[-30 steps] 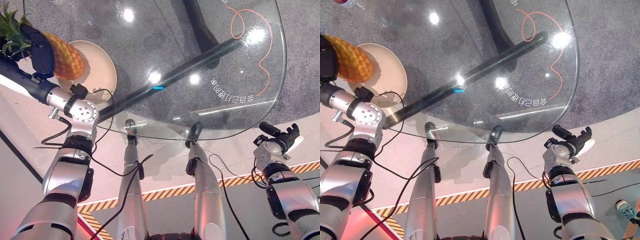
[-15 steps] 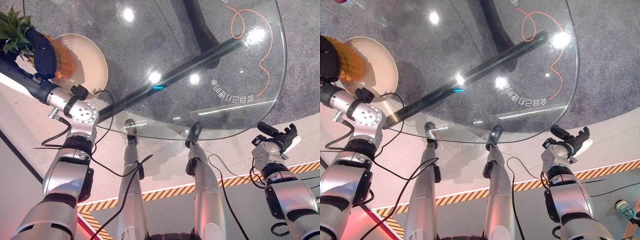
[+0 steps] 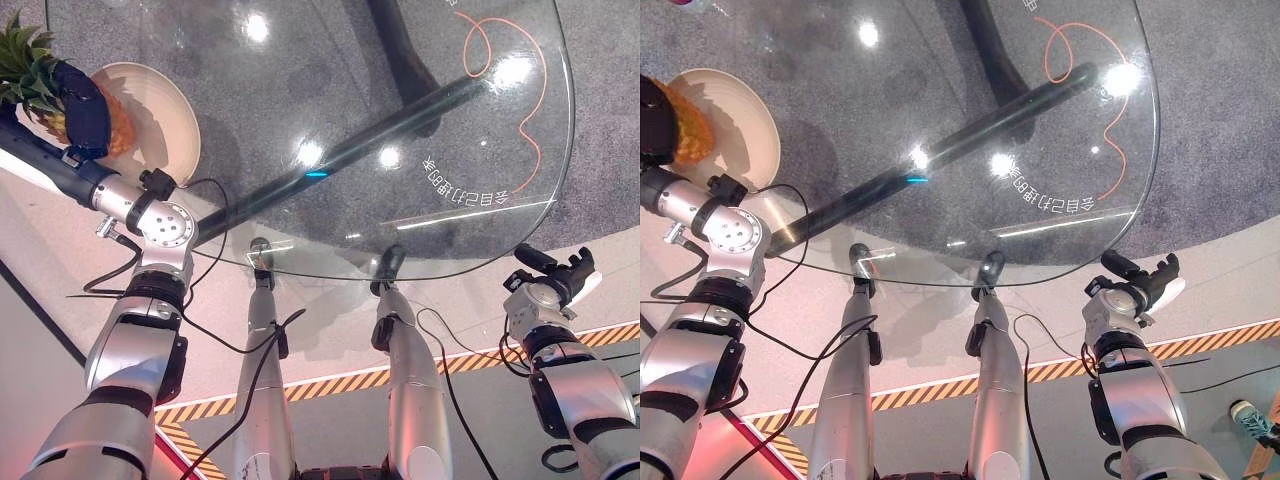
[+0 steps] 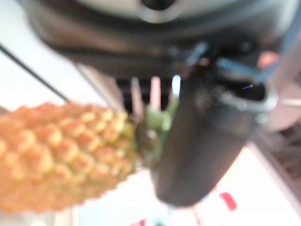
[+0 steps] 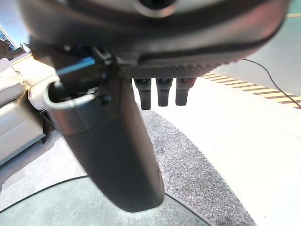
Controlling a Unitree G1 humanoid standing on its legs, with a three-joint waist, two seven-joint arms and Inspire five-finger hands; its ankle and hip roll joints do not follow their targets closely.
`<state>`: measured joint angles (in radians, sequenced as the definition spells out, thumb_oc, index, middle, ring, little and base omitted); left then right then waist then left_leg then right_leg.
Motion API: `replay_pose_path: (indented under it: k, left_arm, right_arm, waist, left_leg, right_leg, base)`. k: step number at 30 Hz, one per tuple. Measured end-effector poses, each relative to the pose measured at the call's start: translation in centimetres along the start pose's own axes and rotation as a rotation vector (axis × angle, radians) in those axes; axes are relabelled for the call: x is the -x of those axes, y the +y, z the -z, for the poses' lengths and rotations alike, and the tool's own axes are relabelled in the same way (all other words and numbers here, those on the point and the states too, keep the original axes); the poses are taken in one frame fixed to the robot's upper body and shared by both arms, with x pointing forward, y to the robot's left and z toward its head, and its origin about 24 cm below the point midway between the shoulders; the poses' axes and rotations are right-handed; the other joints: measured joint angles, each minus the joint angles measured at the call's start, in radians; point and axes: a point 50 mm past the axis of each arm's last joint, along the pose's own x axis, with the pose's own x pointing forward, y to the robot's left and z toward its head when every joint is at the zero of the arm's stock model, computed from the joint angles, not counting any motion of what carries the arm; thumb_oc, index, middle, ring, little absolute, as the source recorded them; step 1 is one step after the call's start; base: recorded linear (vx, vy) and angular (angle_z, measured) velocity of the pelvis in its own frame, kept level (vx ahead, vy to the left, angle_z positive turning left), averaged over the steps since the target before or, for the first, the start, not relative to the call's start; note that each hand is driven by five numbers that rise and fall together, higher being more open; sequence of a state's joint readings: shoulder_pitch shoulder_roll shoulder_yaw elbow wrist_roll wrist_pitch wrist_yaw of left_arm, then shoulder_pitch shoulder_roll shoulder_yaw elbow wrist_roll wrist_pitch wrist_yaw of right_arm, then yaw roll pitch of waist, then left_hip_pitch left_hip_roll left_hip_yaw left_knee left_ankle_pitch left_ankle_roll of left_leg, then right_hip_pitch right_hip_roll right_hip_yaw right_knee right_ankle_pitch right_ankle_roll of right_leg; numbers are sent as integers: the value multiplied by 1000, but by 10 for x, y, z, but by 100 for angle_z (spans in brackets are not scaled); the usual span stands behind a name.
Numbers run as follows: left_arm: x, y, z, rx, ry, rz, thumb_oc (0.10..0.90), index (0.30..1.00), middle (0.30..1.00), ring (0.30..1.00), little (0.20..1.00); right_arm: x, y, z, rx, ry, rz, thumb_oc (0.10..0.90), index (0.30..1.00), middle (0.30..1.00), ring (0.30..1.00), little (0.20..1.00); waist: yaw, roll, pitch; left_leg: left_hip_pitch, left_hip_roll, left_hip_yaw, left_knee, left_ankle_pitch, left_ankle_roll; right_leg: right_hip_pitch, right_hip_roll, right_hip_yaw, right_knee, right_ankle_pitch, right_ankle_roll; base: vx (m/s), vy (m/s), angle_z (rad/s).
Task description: Pick up the fruit to the plate
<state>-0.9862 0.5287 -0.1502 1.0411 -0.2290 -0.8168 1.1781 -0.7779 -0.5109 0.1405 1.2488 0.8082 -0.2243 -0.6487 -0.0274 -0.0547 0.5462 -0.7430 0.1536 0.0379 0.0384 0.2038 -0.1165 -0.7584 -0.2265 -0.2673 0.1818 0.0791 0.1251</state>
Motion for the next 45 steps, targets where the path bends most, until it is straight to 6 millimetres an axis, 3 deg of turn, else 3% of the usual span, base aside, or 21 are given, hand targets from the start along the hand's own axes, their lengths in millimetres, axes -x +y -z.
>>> replay_pose_path:
  k: [45]
  left_arm:
    - [4, 12, 10, 48, 91, 52, 800, 900, 900, 900, 900]
  right_arm:
    - [-1, -2, 2, 8, 4, 12, 800, 900, 900, 900, 900]
  waist:
    - [33, 0, 0]
  left_leg:
    - [0, -4, -9, 13, 1, -1]
  right_leg:
    - [8, -1, -2, 6, 1, -2]
  base:
    - [-1, 0, 0]
